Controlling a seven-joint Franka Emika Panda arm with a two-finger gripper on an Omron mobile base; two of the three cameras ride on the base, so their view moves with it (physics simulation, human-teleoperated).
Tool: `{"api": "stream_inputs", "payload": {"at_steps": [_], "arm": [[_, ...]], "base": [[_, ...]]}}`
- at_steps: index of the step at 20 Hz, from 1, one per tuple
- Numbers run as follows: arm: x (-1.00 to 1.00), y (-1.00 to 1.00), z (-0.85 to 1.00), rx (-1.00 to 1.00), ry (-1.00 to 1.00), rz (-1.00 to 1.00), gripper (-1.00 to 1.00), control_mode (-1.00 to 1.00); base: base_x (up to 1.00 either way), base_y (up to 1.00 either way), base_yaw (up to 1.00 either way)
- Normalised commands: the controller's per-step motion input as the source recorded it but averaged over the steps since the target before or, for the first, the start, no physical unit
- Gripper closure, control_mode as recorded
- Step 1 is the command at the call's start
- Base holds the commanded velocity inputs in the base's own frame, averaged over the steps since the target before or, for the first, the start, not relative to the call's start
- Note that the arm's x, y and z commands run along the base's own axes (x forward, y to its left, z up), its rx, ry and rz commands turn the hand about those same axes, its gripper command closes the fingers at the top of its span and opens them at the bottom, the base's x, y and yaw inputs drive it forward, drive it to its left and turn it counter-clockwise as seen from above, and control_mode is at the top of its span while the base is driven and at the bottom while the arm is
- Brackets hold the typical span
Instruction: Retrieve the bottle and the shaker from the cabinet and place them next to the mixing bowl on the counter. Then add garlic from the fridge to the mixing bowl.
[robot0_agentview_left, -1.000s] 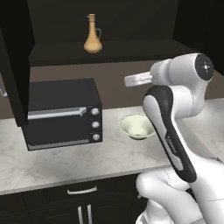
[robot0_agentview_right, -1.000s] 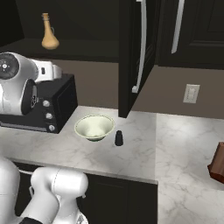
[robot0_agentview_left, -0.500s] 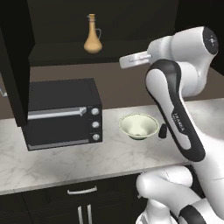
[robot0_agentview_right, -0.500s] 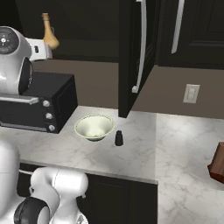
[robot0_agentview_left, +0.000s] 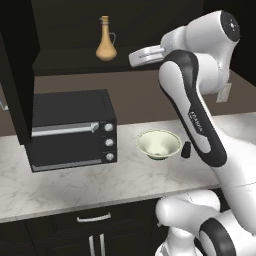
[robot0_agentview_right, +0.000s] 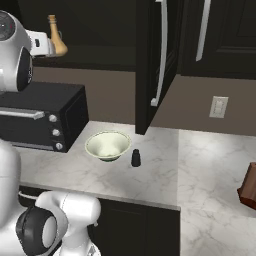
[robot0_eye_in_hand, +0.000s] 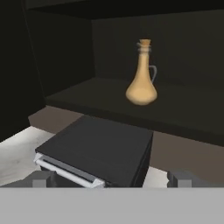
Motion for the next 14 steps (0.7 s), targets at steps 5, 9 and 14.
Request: {"api": "stream_inputs", "payload": {"at_steps": [5,9,14], "arm": [[0.50,0.00,0.00,0.00,0.00,0.00,-1.00,-1.00],[0.51,0.00,0.00,0.00,0.00,0.00,-1.00,-1.00],[0.55,0.00,0.00,0.00,0.00,0.00,-1.00,-1.00]], "base": [[0.00,0.00,0.00],[0.00,0.00,0.00],[0.00,0.00,0.00]]}}
